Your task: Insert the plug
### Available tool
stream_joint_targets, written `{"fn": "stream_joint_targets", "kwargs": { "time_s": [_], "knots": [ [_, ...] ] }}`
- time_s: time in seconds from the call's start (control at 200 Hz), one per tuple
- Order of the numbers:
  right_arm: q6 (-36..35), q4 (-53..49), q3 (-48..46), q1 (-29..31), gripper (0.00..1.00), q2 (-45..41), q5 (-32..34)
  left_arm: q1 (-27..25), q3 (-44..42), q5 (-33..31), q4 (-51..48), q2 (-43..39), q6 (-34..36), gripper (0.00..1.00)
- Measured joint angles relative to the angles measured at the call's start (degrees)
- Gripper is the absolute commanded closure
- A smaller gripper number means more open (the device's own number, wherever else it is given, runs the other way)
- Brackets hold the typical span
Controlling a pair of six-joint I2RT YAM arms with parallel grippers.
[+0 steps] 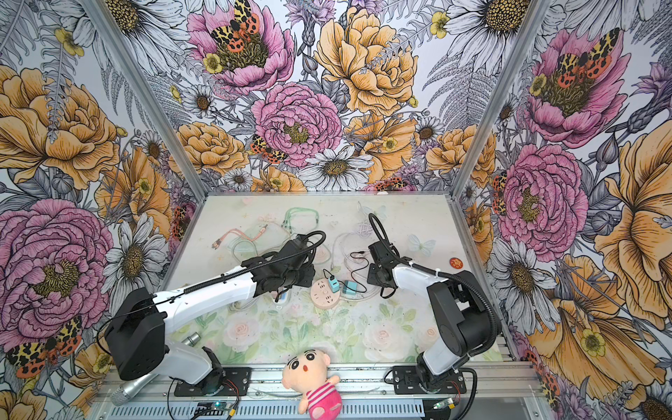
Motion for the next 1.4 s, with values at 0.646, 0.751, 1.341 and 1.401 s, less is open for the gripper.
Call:
{"fn": "stream_joint_targets", "kwargs": {
  "time_s": [0.646, 0.751, 1.341, 1.401],
  "knots": [
    [-1.2, -15.21, 10.51, 1.79, 1.0, -14.88, 3.19, -0.15, -3.61, -0.04, 0.0, -1.97, -0.7, 0.6],
    [-1.09, -18.23, 10.51, 1.92, 1.0, -18.38, 4.2, -0.55, -3.98, -0.09, -0.07, -1.95, -1.33, 0.6],
    [-1.07, -29.79, 14.75, 3.41, 1.0, -25.31, 6.62, -2.43, -5.33, -0.22, -0.09, 4.5, -3.74, 0.66],
    [-1.27, -30.58, 14.84, 3.41, 1.0, -25.33, 6.78, -2.75, -5.75, -0.17, -0.26, 4.5, -3.72, 0.67]
  ]
}}
